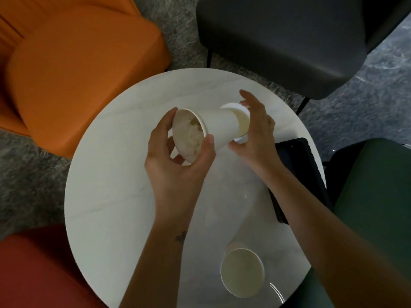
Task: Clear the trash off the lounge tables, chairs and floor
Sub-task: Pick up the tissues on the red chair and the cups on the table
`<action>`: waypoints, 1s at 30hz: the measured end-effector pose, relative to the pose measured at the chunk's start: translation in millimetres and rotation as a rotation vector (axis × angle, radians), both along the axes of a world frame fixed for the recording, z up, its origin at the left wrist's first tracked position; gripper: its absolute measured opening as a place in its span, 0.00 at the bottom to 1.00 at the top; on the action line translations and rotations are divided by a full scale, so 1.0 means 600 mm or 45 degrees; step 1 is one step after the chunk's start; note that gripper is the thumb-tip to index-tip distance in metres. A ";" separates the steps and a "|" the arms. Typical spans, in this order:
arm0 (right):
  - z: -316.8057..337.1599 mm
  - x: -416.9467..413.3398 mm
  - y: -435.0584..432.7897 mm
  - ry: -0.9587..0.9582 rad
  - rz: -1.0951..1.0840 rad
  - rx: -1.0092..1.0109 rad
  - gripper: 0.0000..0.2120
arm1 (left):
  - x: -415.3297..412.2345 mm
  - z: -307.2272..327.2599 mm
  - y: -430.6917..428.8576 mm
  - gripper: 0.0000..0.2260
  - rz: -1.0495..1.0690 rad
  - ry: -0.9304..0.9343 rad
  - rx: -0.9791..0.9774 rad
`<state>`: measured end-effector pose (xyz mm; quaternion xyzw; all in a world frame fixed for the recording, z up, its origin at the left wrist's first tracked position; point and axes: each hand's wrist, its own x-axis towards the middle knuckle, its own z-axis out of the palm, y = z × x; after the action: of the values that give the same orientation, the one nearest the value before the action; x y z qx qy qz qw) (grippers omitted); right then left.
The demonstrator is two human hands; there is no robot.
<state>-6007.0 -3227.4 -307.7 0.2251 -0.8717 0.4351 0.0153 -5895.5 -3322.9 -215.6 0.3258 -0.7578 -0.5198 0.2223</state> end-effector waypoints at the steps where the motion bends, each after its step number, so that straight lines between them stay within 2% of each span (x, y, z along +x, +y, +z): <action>1: 0.005 0.013 0.001 0.002 0.051 -0.024 0.42 | 0.000 0.001 0.000 0.29 -0.018 -0.017 -0.033; 7: 0.032 0.083 -0.003 -0.147 0.315 -0.185 0.45 | 0.018 -0.016 -0.010 0.30 -0.231 -0.112 -0.394; 10: 0.042 0.120 -0.009 -0.277 0.372 -0.241 0.44 | 0.034 -0.032 -0.020 0.30 -0.377 -0.229 -0.553; 14: 0.046 0.165 -0.011 -0.312 0.315 -0.299 0.43 | 0.061 -0.047 -0.032 0.32 -0.512 -0.253 -0.544; 21: 0.073 0.234 0.030 -0.449 0.248 -0.167 0.42 | 0.122 -0.059 -0.025 0.33 -0.523 -0.314 -0.511; 30: 0.041 0.349 0.131 -0.389 0.063 0.196 0.46 | 0.194 -0.078 0.002 0.33 -0.506 -0.265 -0.393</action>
<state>-5797.3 -3149.1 -283.3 0.1783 -0.8888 0.3964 -0.1454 -5779.2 -3321.6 -262.6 0.1848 -0.8959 -0.3953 0.0839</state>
